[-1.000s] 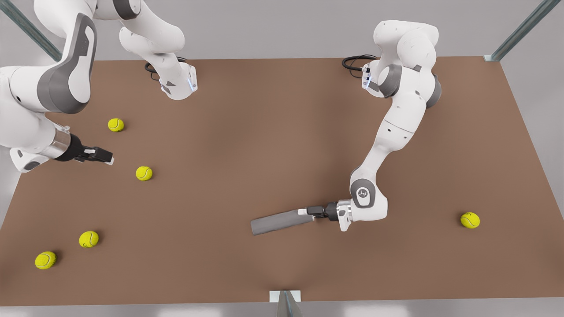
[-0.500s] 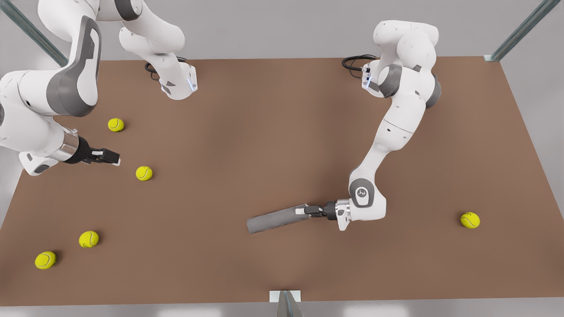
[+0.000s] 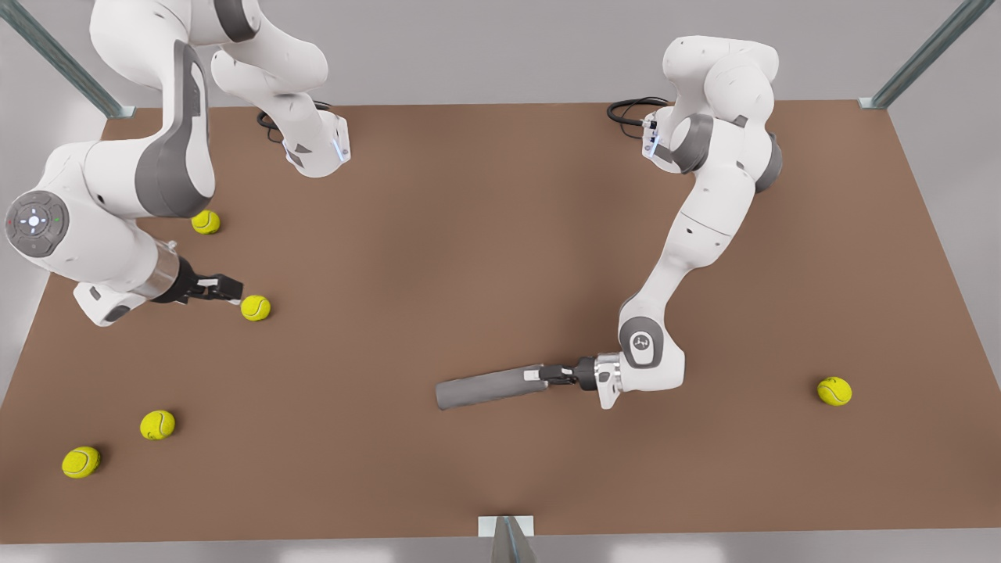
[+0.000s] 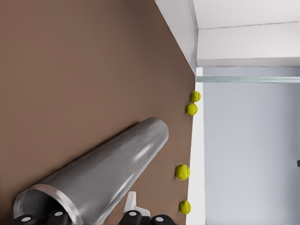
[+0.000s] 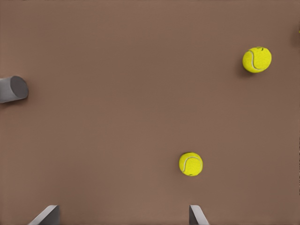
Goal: Put the tennis tube upright
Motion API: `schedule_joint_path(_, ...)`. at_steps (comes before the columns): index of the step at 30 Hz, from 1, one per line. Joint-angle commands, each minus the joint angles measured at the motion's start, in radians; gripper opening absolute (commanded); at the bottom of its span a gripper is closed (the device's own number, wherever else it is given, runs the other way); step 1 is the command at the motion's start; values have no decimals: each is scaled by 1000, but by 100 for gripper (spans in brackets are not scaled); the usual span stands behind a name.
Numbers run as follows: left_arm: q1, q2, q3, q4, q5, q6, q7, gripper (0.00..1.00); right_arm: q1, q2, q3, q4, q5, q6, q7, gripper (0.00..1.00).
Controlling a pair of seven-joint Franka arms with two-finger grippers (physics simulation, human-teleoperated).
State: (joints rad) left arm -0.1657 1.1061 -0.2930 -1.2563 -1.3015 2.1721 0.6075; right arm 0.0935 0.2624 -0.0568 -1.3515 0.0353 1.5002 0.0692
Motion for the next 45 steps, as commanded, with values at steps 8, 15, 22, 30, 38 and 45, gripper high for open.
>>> schedule_joint_path(8, 0, 0, -11, 0, -1, -2, -9, 47, 0, -2, 0, 0, 0, 0, 1, 100)
schedule_joint_path(15, 2, -2, -17, 0, -1, -5, -11, 40, 0, 0, 0, 2, 0, 2, 1, 100)
schedule_joint_path(22, 2, -5, -17, 0, -1, -9, -20, 30, -1, 0, 0, 2, -2, 15, 3, 100)
schedule_joint_path(30, 5, -22, -17, -9, 1, -25, -35, 28, 104, -2, 5, 46, -80, 29, 1, 100)
schedule_joint_path(38, 29, -49, -14, -17, 71, -94, -97, 25, 106, 3, 3, 51, -74, -21, 12, 100)
schedule_joint_path(45, 37, -66, -14, -21, 82, -114, -106, 22, 153, 5, 8, 49, -69, -9, -5, 100)
